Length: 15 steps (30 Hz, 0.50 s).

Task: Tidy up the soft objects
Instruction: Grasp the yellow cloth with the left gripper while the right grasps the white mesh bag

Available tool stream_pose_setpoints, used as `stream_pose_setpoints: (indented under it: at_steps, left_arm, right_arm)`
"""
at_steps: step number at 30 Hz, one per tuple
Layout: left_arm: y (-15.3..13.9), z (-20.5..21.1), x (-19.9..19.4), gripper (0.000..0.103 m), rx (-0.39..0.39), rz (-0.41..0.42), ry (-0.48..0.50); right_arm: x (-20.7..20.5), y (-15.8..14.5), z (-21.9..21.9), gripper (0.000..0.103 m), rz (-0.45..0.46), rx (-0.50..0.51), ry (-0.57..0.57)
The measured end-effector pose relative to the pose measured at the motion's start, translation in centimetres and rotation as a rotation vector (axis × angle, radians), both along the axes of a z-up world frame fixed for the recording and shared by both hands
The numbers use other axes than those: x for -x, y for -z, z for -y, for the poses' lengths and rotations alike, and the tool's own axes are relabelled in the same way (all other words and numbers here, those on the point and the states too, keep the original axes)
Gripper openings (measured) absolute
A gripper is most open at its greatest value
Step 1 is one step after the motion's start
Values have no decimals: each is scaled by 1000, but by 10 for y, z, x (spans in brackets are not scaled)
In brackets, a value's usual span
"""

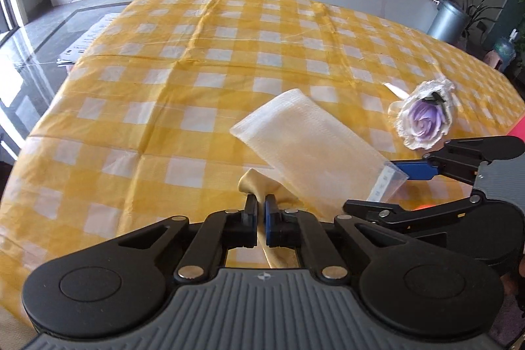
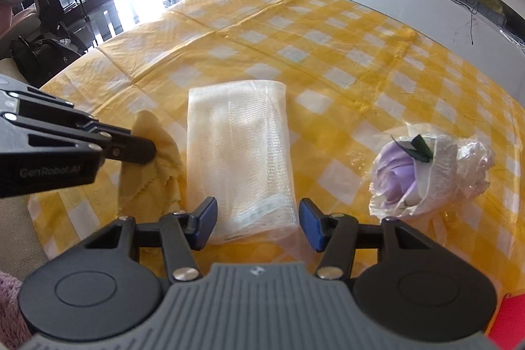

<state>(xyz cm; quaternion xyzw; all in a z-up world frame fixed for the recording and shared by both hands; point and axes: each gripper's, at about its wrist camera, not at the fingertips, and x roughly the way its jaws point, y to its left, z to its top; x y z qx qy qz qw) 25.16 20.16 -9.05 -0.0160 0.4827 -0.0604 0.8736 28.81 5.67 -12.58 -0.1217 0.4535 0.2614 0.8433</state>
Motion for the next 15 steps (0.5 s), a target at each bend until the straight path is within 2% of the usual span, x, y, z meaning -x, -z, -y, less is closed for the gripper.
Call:
stream_pose_setpoints:
  at_steps: [2,5,8,9,10,13,15]
  left_arm:
    - [1,-2,1,4,-38,-14,-1]
    - [5,-9,2,11,-7,-33,-16]
    - [7,-11,3,38,17,-31,-28]
    - [7,-12,4,49,31,-32,-32]
    - [8,-13,4,55,46,-37,-36]
    - [14,-12,1,56,83,-76,-48]
    - [16,-9,0,56,69,-73,-54]
  right_arm:
    - [0,3,-6,63,-4,0,-8]
    - [2,5,-11,66,-8,-7,-18]
    - [4,5,-15,69,1,-1,-27]
    - [4,3,-14,69,0,-11,-27]
    - [4,2,-13,69,-4,-24,-29]
    - [7,4,-19,69,-12,-14,-59]
    - [10,7,-23,69,-8,-2,-78]
